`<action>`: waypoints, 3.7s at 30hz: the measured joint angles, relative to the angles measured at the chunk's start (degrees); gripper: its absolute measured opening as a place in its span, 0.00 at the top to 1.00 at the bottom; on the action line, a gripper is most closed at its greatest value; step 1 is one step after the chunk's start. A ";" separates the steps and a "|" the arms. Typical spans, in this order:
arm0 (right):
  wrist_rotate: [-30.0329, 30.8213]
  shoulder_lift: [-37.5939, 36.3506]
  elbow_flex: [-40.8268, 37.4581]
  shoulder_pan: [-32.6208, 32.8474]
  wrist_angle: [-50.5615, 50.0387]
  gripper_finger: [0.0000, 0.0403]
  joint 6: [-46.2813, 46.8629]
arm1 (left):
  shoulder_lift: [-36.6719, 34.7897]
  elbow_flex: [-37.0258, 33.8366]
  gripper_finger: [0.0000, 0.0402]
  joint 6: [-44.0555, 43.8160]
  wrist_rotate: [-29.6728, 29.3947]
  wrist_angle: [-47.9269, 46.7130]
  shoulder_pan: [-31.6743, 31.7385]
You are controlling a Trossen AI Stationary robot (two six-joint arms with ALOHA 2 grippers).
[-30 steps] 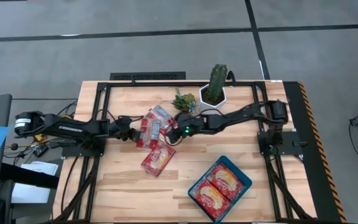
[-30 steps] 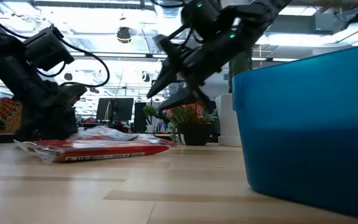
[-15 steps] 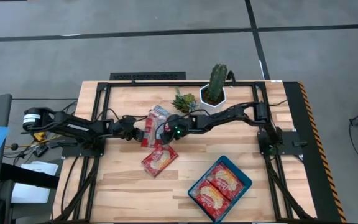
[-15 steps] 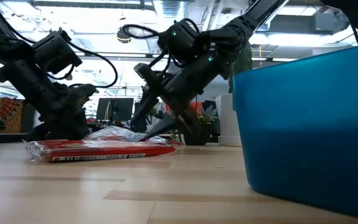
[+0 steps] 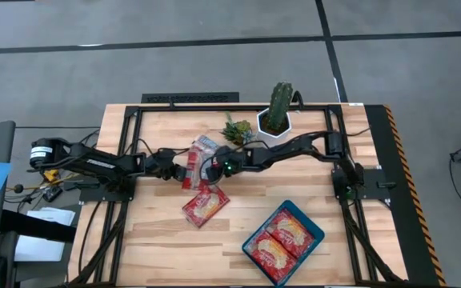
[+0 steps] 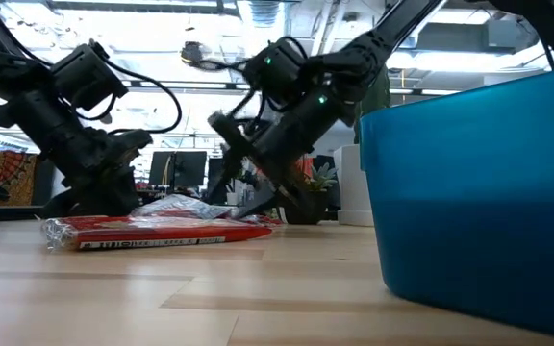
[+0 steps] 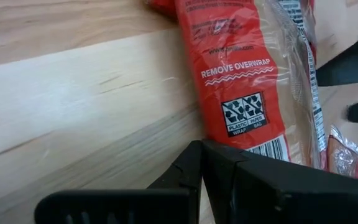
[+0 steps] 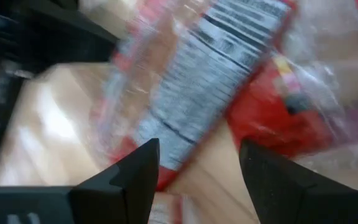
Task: Sort popcorn bags into baskets
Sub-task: Put the popcorn bag into the bin
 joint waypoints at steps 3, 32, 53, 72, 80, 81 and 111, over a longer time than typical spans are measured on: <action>-0.67 1.42 0.06 0.09 2.15 0.40 1.71 | 0.42 0.00 1.00 -0.64 0.04 1.74 0.00; -0.95 2.47 -0.06 -0.37 6.02 0.70 1.11 | 12.00 9.34 1.00 0.99 4.07 4.17 -1.51; -4.17 -6.79 0.00 -1.98 -2.60 0.97 -8.00 | -4.45 10.49 1.00 1.98 15.94 -6.29 -0.76; -8.55 -37.93 0.04 9.42 -40.67 0.93 -20.98 | -20.35 10.45 1.00 5.22 8.40 -13.44 -0.69; -4.86 -40.96 0.04 24.29 -48.70 0.92 -9.53 | -20.33 10.45 1.00 5.74 7.50 -13.64 -0.66; -4.30 -40.90 0.00 26.09 -49.62 0.91 -7.95 | -20.33 10.45 1.00 5.74 7.50 -13.66 -0.66; -5.67 -47.36 -28.98 40.43 -34.32 0.86 12.38 | -20.31 10.43 1.00 5.67 5.31 -13.66 -0.66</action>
